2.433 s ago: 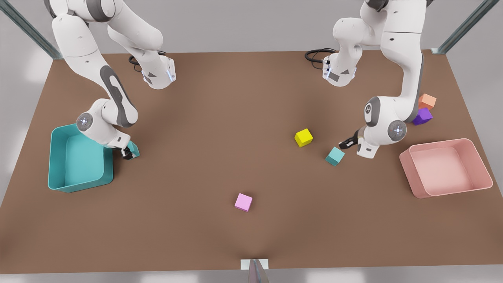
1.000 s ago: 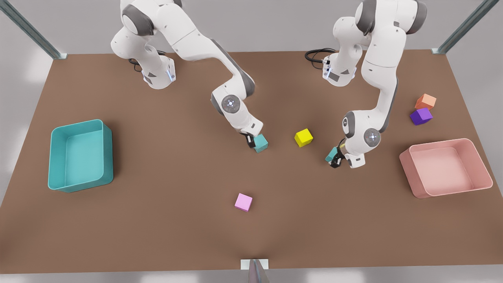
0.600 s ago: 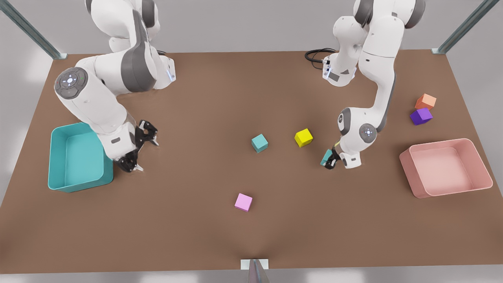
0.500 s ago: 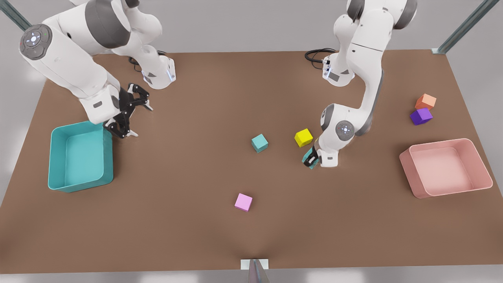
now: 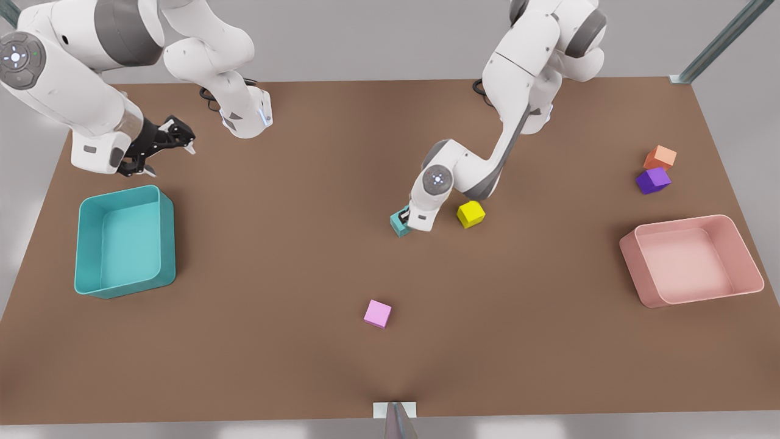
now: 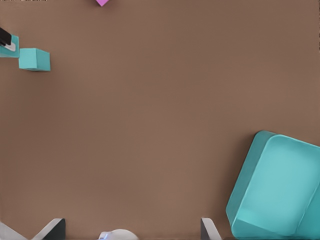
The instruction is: Stack the two blue cubes on top of each other
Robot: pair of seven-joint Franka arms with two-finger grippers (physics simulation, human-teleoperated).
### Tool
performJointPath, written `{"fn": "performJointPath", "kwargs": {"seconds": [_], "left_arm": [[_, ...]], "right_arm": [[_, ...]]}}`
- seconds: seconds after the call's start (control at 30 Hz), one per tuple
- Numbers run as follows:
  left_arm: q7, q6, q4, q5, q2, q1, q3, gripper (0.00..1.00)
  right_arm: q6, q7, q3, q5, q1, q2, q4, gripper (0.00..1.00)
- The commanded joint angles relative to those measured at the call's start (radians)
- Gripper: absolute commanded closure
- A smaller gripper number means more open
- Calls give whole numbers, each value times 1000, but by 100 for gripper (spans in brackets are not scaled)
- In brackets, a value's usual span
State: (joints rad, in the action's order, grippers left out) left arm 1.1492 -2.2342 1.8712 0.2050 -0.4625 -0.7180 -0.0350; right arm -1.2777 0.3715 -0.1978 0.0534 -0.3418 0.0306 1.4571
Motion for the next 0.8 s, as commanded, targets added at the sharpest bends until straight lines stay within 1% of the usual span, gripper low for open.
{"fn": "performJointPath", "kwargs": {"seconds": [0.0,0.2,0.63,0.7,0.73,0.77], "left_arm": [[116,10,-12,10,-11,-8,-5,54],[118,10,-101,10,-67,-6,-3,54],[118,18,-101,44,-79,-5,-13,53],[118,18,-103,44,-79,-6,-16,51],[118,16,-103,44,-79,-5,-16,32],[116,16,-103,44,-79,-3,-16,0]], "right_arm": [[12,-381,3,-1,-82,-1,0,0],[14,-381,3,2,-80,-14,2,0],[12,-370,3,2,-75,-11,31,0],[11,-370,3,3,-74,-14,31,0],[11,-370,3,3,-74,-14,31,0],[11,-371,3,3,-74,-14,32,0]]}}
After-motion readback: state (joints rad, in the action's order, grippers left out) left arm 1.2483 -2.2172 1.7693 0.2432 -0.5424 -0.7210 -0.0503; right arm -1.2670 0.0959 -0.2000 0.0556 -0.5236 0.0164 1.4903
